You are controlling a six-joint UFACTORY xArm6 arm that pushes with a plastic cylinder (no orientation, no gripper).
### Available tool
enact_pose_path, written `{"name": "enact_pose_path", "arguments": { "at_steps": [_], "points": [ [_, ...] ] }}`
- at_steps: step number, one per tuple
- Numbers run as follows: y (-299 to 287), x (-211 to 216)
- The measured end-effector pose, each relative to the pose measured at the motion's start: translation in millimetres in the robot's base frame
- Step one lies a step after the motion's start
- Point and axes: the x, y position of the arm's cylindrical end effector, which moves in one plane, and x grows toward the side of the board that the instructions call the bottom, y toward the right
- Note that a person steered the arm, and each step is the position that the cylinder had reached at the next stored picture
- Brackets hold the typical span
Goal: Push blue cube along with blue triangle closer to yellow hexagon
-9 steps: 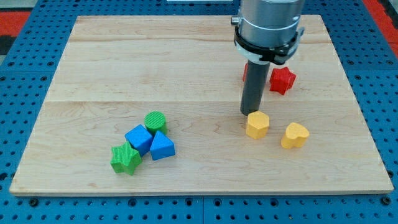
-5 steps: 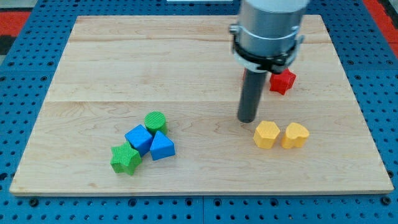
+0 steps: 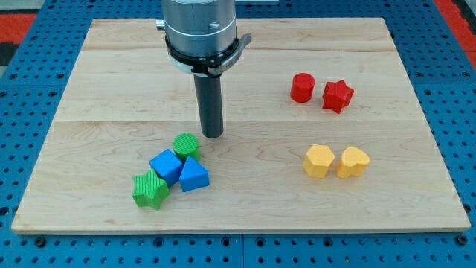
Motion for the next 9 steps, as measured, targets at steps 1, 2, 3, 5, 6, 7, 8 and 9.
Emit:
{"name": "enact_pose_path", "arguments": {
  "at_steps": [1,2,3,5,6,7,8,9],
  "points": [
    [-1,0],
    [-4,0],
    [-20,0],
    [-123,3],
    [-127,24],
    [-121,34],
    [-116,56],
    [-101,56]
  ]
}}
